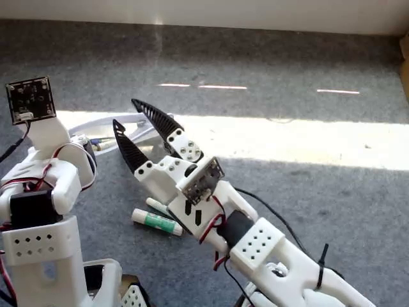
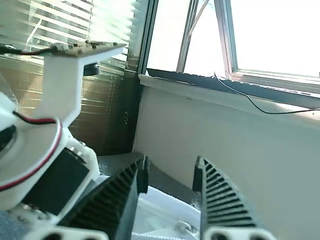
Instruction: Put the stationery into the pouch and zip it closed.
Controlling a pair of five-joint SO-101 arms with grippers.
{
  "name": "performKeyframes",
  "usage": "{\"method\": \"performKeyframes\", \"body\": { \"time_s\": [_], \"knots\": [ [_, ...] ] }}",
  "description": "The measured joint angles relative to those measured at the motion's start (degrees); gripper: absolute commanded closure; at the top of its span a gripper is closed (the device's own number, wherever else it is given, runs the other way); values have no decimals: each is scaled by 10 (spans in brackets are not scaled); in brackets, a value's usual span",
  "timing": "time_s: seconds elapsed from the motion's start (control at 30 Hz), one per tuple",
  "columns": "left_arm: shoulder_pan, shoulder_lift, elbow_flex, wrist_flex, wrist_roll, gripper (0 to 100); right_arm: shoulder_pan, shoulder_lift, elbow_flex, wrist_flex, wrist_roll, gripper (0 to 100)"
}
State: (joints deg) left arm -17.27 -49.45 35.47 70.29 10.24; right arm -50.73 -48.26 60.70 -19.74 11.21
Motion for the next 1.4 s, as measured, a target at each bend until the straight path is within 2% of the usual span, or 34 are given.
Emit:
{"method": "performKeyframes", "body": {
  "time_s": [0.3, 0.7, 0.93, 1.23, 1.4],
  "knots": [
    [0, 0, 0, 0, 0, 993, 0, -156, -6, 245, -1, 861],
    [0, 0, 0, 0, 0, 993, 0, -292, 75, 423, -1, 861],
    [0, 0, 0, 0, 0, 993, -29, -367, 190, 482, -1, 858],
    [0, 0, 0, 0, 0, 993, -90, -486, 342, 484, -1, 857],
    [0, 0, 0, 0, 0, 993, -103, -554, 353, 484, -1, 857]
  ]
}}
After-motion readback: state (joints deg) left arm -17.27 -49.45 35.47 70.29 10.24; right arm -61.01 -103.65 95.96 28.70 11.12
